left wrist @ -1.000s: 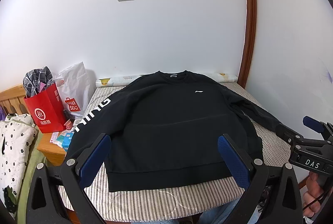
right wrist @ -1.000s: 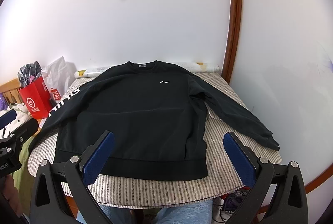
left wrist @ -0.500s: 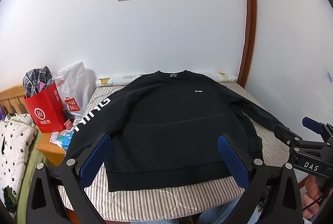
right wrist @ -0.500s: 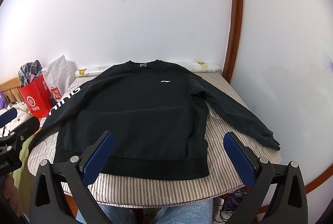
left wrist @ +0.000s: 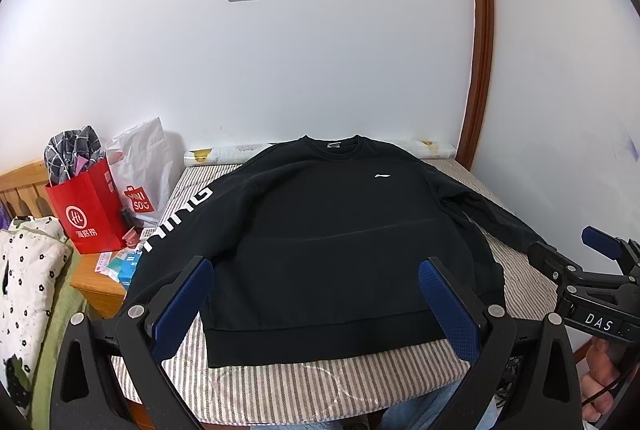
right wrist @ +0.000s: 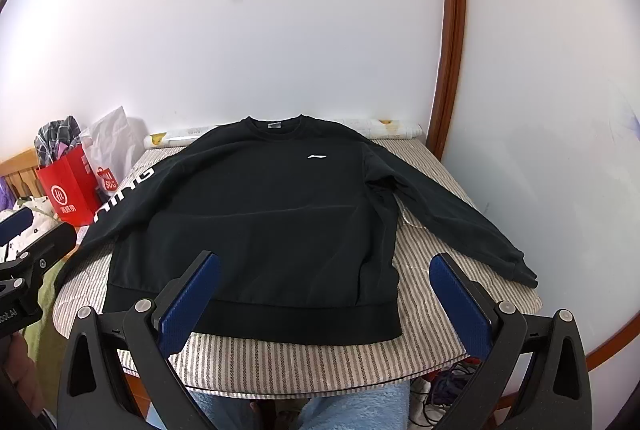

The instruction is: Fold small clothes

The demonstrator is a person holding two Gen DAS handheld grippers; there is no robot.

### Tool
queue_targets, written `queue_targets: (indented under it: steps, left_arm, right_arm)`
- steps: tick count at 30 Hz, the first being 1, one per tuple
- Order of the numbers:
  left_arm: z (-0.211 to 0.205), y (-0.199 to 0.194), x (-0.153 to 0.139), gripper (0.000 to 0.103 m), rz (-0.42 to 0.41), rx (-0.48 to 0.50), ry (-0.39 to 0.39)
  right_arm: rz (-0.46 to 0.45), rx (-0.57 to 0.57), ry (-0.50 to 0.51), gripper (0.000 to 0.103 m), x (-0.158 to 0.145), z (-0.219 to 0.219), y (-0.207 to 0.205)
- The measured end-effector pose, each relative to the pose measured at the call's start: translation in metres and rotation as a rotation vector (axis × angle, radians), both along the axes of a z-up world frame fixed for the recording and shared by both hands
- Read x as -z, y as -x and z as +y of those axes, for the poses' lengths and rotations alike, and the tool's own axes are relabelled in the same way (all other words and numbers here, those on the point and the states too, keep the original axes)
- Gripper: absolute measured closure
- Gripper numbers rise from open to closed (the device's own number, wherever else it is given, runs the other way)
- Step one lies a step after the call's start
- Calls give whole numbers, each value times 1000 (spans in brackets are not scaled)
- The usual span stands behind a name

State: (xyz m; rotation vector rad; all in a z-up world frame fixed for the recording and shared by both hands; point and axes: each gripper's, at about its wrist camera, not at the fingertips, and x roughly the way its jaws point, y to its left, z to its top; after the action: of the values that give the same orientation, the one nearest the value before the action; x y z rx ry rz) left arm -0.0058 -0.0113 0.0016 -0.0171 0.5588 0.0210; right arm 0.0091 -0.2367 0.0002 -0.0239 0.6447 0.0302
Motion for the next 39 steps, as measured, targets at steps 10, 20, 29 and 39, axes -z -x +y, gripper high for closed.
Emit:
queue_targets:
  steps: [10, 20, 29, 39]
  left_arm:
    - [0, -1, 3, 0, -1, 5, 11]
    - [34, -34, 49, 0, 110, -27, 89]
    - [112, -61, 117, 1, 163, -146, 285]
    - [190, -88, 171, 7, 193, -255, 569]
  right_arm:
    - [-8, -1, 3, 0, -1, 1, 1]
    - [33, -6, 53, 0, 28, 5, -18]
    - [75, -5, 71, 0, 77, 13, -54]
    - [186, -45, 62, 1, 130, 28, -107]
